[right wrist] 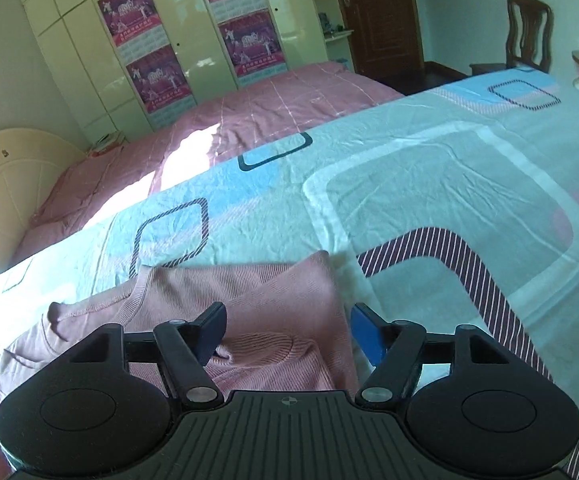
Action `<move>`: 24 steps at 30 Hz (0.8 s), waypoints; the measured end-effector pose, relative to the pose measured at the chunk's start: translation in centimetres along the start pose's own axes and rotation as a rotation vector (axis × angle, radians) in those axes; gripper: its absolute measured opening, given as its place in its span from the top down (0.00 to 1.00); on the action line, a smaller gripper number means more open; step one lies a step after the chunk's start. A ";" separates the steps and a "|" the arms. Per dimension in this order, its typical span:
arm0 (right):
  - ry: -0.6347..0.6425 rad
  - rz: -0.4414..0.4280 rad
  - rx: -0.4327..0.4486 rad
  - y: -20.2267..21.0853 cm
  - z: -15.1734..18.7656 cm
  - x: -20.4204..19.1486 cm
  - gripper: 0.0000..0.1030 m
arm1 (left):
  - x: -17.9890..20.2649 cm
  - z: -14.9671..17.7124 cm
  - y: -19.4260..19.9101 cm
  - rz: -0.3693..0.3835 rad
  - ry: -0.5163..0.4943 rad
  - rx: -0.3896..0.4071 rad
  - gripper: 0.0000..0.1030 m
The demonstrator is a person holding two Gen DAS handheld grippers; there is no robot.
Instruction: Fold small clothes
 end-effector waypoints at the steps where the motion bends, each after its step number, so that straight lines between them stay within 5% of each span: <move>1: 0.014 -0.021 -0.006 -0.2 0.0 -0.1 0.34 | 0.3 0.0 -0.5 0.007 -0.032 -0.016 0.30; 10: -0.035 -0.114 0.076 -0.8 -1.9 1.1 0.34 | 0.6 0.9 -6.3 -0.014 -0.097 -0.103 0.36; 18: 0.143 -0.124 -0.074 -4.8 -0.3 -0.7 0.34 | 0.2 1.7 -8.1 0.032 -0.104 -0.177 0.40; 21: 0.208 -0.106 -0.122 -6.1 0.5 -1.4 0.75 | 0.6 1.7 -7.9 0.053 -0.125 -0.182 0.66; 24: 0.284 -0.086 -0.126 -6.1 0.9 -2.0 0.85 | 1.0 1.8 -7.5 0.077 -0.142 -0.174 0.84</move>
Point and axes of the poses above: each gripper's, at about its wrist camera, not at the fingertips, and y roughly against the way its jaws point, x to its right, z to its underside, the point moved 7 cm from there along -y, roughly the way its jaws point, and after that the axes turned 3 degrees about -x, right-handed, at the moved point
